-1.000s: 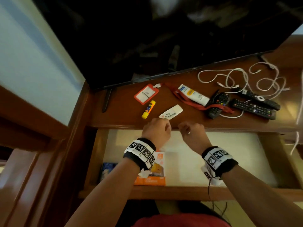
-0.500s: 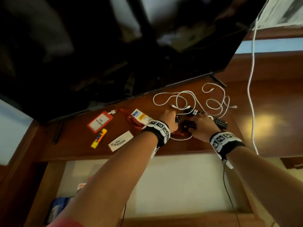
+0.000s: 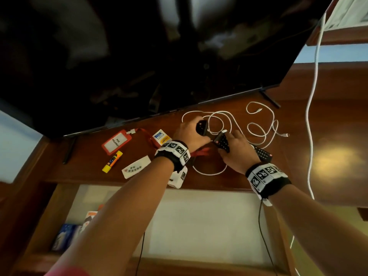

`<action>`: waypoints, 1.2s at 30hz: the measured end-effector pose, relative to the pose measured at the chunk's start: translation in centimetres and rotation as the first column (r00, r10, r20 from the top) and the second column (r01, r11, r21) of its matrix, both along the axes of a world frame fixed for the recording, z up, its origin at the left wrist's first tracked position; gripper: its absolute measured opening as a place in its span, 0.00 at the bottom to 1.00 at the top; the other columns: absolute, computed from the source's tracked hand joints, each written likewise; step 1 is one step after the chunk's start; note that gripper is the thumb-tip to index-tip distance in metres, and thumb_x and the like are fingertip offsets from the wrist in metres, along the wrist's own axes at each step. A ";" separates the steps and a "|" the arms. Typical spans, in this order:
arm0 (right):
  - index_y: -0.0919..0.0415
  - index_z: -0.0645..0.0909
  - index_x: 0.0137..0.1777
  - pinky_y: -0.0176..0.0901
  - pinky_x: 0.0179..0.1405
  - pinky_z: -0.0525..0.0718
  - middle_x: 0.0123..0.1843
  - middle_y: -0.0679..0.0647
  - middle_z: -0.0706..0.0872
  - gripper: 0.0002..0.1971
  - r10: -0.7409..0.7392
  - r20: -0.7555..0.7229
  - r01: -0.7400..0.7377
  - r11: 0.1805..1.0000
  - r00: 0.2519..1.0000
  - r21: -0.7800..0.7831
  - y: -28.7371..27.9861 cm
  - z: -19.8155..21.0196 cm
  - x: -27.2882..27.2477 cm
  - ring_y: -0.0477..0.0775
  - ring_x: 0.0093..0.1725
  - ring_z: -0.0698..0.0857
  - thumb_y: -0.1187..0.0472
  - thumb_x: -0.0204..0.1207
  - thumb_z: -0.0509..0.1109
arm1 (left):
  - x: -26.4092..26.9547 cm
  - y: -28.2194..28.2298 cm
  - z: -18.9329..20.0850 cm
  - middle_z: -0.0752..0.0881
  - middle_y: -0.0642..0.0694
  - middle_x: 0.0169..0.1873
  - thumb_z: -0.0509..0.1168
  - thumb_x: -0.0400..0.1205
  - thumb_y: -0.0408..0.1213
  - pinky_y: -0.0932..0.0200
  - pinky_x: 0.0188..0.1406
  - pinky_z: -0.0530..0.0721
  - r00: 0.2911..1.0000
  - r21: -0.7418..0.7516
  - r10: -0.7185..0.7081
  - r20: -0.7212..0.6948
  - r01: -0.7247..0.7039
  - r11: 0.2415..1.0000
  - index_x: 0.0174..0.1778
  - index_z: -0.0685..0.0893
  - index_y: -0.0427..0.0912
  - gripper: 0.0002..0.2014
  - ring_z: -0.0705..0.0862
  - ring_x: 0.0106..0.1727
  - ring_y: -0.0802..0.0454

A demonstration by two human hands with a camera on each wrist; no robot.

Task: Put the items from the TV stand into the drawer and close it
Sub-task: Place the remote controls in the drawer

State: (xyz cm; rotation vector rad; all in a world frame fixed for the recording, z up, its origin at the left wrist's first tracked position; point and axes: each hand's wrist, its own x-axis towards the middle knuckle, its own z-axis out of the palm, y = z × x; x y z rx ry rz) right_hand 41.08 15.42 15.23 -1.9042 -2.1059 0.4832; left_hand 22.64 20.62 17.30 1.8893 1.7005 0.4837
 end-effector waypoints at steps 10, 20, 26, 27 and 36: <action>0.56 0.66 0.83 0.44 0.64 0.82 0.75 0.57 0.76 0.34 0.046 -0.451 0.072 0.968 0.891 0.240 -3.9 6.0 -7.6 0.55 0.72 0.79 0.54 0.80 0.75 | -9.0 -6.3 7.2 0.87 0.47 0.52 0.76 0.75 0.36 0.51 0.49 0.92 0.752 0.204 0.147 0.642 -0.353 0.913 0.73 0.78 0.58 0.30 0.89 0.53 0.50; 0.46 0.75 0.67 0.44 0.47 0.84 0.54 0.49 0.88 0.22 0.193 -0.499 -0.355 0.900 0.845 -0.252 -12.0 -2.5 -19.8 0.50 0.50 0.87 0.52 0.76 0.78 | -22.2 -18.1 -2.9 0.89 0.58 0.51 0.76 0.65 0.51 0.47 0.57 0.90 0.986 -0.382 0.106 0.130 -0.049 0.923 0.71 0.78 0.66 0.35 0.88 0.53 0.55; 0.55 0.74 0.55 0.41 0.29 0.75 0.45 0.54 0.85 0.17 0.092 -0.288 -0.221 0.860 0.953 -0.460 -12.2 -9.8 -23.8 0.60 0.44 0.85 0.50 0.74 0.76 | -22.5 -18.1 -9.3 0.86 0.51 0.49 0.75 0.62 0.60 0.44 0.52 0.88 0.996 -0.472 0.044 -0.078 -0.076 0.878 0.52 0.75 0.63 0.24 0.86 0.51 0.43; 0.55 0.73 0.52 0.39 0.26 0.71 0.44 0.54 0.84 0.16 0.076 -0.250 -0.191 0.858 0.965 -0.478 -12.0 -10.9 -24.1 0.60 0.42 0.84 0.51 0.74 0.75 | -22.3 -17.9 -10.0 0.86 0.50 0.48 0.74 0.65 0.60 0.42 0.56 0.86 0.990 -0.461 0.010 -0.141 -0.075 0.884 0.52 0.74 0.63 0.23 0.86 0.53 0.41; 0.59 0.74 0.39 0.43 0.33 0.74 0.40 0.56 0.84 0.11 0.105 -0.020 -0.098 0.821 0.994 -0.562 -11.4 -15.2 -25.1 0.65 0.47 0.87 0.55 0.79 0.69 | -21.4 -16.9 -13.4 0.87 0.43 0.60 0.69 0.74 0.58 0.29 0.70 0.61 0.803 -0.503 -0.349 -0.483 0.071 0.861 0.67 0.75 0.50 0.28 0.75 0.69 0.35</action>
